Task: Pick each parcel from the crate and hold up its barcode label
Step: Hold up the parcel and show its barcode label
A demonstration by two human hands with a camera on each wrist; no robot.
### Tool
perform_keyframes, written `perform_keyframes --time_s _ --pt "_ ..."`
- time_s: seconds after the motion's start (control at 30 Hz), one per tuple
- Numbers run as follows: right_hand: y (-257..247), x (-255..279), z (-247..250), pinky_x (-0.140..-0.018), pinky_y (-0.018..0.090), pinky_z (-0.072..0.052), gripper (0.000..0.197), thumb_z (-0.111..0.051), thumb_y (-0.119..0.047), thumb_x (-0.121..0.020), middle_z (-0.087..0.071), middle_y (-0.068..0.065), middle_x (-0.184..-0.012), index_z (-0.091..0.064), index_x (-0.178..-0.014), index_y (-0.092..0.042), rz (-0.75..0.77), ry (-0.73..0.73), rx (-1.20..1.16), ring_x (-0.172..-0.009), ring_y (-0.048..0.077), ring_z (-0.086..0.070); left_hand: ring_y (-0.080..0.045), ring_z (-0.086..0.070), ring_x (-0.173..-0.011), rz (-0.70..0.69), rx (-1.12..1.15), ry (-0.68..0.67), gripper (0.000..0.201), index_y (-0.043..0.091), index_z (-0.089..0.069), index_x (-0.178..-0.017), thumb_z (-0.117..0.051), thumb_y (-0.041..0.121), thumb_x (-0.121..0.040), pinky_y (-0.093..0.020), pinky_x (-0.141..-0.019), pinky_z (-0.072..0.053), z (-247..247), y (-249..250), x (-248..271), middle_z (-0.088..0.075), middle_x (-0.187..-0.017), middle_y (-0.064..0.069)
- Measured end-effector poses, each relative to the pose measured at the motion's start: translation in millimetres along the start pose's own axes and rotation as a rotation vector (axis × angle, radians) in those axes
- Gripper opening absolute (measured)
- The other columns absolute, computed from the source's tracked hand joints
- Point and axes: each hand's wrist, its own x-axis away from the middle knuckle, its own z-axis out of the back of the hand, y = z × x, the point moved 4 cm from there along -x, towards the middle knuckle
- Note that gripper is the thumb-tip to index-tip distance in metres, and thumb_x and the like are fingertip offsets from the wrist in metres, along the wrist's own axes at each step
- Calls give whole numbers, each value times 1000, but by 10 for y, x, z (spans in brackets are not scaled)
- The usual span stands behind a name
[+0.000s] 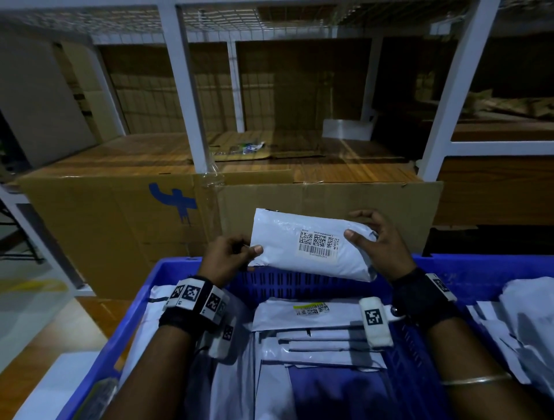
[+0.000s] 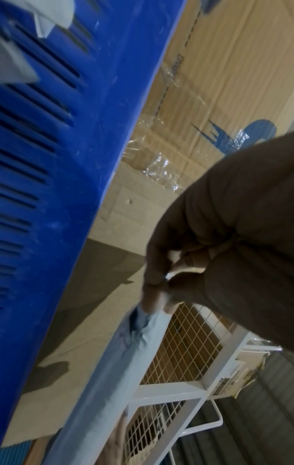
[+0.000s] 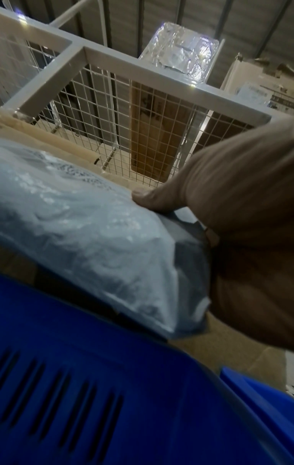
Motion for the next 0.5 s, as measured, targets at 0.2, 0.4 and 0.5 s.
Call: perform_keyframes --time_s 0.2,0.4,0.5 --pt "-61 21 5 -81 26 -54 27 -74 -6 -84 -70 -5 -101 -62 -104 -20 -6 10 -43 -94 7 -67 -10 -65 -60 32 75 -24 38 3 -65 -108 -79 -2 -73 -22 -59 -55 5 6 -1 -62 -70 -15" --pt "-124 42 -48 -77 20 -54 24 -75 -5 -82 -71 0 -99 -65 -102 -14 9 -29 -41 -89 5 -67 -15 -71 -87 -39 46 -46 30 8 -69 -110 -74 19 -82 -26 -73 -57 3 16 -11 -74 -94 -3" --pt "-150 70 -138 -79 21 -53 27 -76 -9 -82 -70 1 -105 -65 -107 -10 19 -90 0 -94 6 -66 -7 -71 -86 -40 109 -33 27 5 -68 -109 -71 17 -84 -22 -70 -56 -45 43 -4 -73 -98 1"
